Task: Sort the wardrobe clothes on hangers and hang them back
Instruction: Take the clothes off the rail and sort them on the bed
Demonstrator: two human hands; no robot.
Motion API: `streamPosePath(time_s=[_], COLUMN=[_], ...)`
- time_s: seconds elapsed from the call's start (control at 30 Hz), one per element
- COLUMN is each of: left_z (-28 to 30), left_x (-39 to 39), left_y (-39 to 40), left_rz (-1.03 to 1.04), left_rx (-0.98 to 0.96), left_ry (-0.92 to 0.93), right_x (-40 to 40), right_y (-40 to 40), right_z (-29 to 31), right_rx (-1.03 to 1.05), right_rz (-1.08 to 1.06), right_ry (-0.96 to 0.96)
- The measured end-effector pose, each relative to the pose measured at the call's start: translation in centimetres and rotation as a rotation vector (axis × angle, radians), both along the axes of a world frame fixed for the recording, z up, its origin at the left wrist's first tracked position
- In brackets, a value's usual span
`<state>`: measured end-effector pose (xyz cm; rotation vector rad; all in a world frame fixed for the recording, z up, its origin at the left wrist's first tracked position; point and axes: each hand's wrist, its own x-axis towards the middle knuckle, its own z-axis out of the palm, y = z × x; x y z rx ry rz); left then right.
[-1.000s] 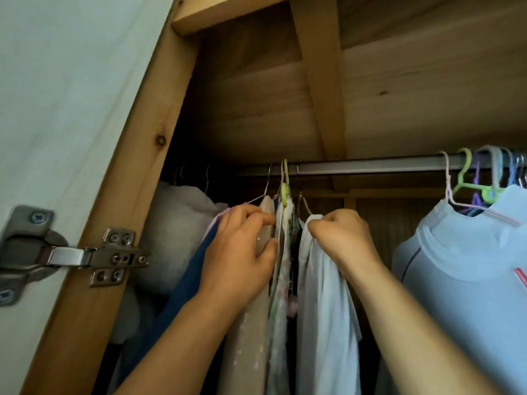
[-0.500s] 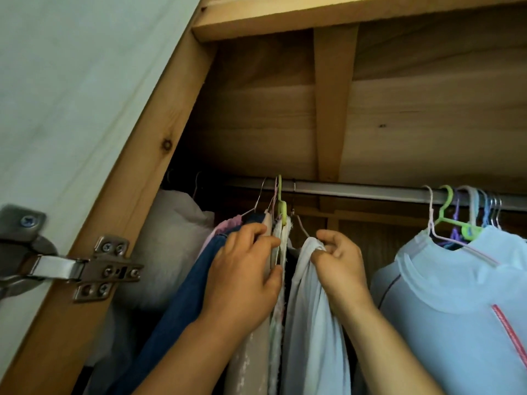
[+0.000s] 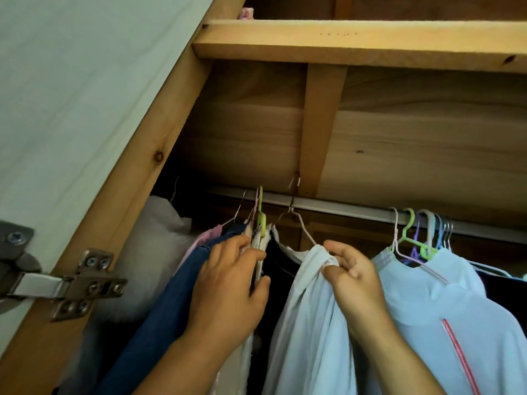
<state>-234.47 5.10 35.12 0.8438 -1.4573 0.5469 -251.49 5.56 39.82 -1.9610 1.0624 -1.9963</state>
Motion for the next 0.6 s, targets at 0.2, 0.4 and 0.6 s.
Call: streamPosePath(time_s=[0.2,0.4,0.6], left_z=[-1.4,-3.7,-5.6], left_x=[-2.0,-5.6,-8.0], left_y=[-0.4,0.0,0.6], left_rz=[-0.094,-0.271,-0.453], left_rx=[-0.110,0.038,0.248], left_ry=[-0.051,-0.040,-0.006], right_x=[-3.9,-8.1,-10.8], right_y=[4.2,10.0,16.8], right_z=[-3.8,-8.3,-11.6], right_rx=[0.059,0.077,0.076], right_rz=[0.052,0.105,0.203], right_ry=[-0.111,-0.143,-0.102])
